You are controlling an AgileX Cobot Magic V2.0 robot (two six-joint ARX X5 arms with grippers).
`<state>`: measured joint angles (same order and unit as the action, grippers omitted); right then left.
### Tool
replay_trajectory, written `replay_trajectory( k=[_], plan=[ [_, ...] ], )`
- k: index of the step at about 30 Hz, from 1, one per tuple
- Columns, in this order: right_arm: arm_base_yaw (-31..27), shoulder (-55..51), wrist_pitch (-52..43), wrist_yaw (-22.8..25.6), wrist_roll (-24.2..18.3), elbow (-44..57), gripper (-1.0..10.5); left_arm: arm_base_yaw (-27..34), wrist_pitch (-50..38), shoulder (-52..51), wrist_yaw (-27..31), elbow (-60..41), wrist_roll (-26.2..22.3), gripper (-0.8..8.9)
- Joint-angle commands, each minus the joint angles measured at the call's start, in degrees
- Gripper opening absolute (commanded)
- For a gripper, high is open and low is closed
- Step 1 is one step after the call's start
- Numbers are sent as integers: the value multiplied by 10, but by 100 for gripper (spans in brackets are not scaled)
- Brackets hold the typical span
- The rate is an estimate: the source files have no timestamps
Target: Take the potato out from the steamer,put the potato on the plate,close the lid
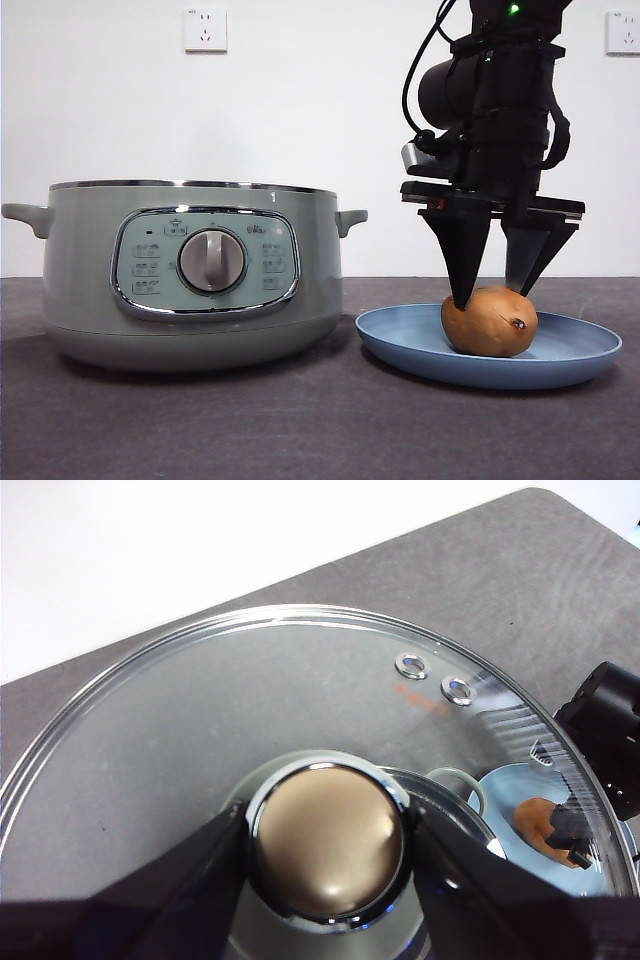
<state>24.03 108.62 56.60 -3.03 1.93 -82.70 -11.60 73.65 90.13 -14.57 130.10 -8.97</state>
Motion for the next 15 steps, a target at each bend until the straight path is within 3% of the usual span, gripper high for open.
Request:
replay_trajectory(
  k=[1, 7, 15],
  plan=[
    [1, 8, -6, 0, 3, 12, 454, -1, -24, -3, -7, 8, -3, -8],
    [1, -32, -5, -1, 2, 11, 453, -1, -24, -3, -7, 8, -3, -8],
    [0, -161, 9, 0, 2, 11, 444, -1, -29, -3, -8, 5, -23, -8]
  ],
)
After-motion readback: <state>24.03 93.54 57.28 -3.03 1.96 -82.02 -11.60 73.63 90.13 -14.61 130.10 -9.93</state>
